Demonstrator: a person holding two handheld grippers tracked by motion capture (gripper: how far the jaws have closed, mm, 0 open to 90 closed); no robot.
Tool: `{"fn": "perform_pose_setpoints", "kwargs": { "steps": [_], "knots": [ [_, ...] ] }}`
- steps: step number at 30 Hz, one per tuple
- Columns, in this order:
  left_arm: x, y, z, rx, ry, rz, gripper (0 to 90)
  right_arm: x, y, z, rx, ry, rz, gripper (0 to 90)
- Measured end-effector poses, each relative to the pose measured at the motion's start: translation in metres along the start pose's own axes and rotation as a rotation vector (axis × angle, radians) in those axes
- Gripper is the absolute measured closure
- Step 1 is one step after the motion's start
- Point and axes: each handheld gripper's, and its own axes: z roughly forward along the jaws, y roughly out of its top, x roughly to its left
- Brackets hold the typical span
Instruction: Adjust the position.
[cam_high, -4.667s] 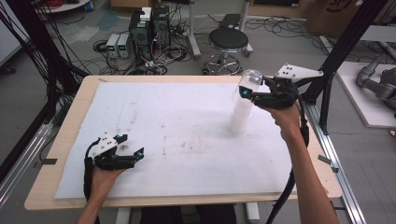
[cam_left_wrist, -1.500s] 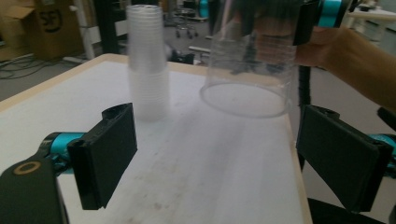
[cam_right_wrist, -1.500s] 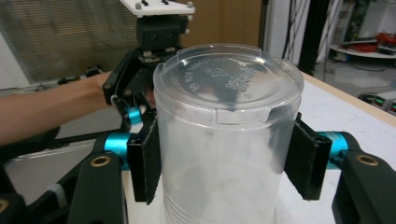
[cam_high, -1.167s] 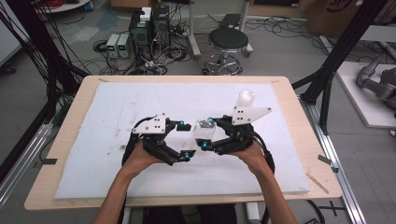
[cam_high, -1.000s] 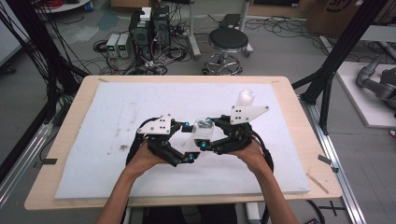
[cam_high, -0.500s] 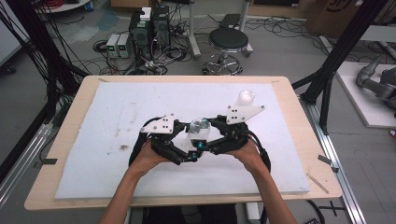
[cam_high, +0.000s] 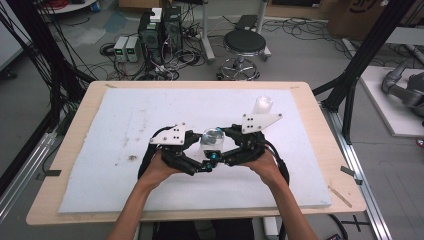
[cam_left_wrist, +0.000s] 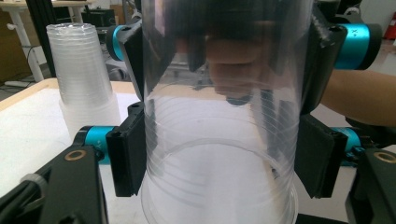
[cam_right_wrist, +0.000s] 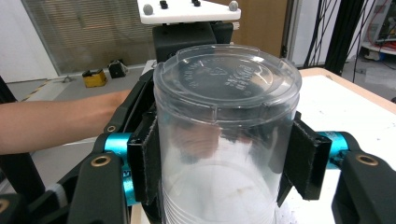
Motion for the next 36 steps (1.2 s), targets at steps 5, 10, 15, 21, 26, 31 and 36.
{"fn": "perform_pose_setpoints", "kwargs": {
  "steps": [5, 10, 15, 21, 26, 31, 36],
  "knots": [
    [0.000, 0.000, 0.000, 0.006, 0.001, 0.000, 30.5, 0.000, -0.001, 0.001, 0.003, 0.001, 0.003, 33.6],
    [0.000, 0.000, -0.001, 0.011, 0.003, 0.000, 30.7, 0.003, 0.000, 0.003, 0.016, 0.001, -0.006, 18.1],
    [-0.002, 0.001, -0.006, 0.033, 0.011, 0.008, 31.0, 0.003, 0.000, -0.002, 0.019, 0.003, -0.006, 16.2],
    [-0.002, 0.007, -0.017, 0.165, 0.019, 0.040, 31.0, 0.004, -0.001, -0.013, 0.069, -0.010, -0.015, 16.2],
    [-0.001, 0.019, -0.026, 0.344, -0.009, 0.078, 31.1, 0.007, 0.007, -0.020, 0.156, -0.029, -0.037, 16.2],
    [0.000, 0.032, -0.028, 0.489, -0.042, 0.076, 31.3, 0.010, 0.019, -0.019, 0.271, -0.030, -0.079, 16.2],
    [0.002, 0.041, -0.025, 0.619, -0.074, 0.056, 31.5, 0.015, 0.030, -0.013, 0.399, -0.016, -0.129, 16.3]
  ]
}}
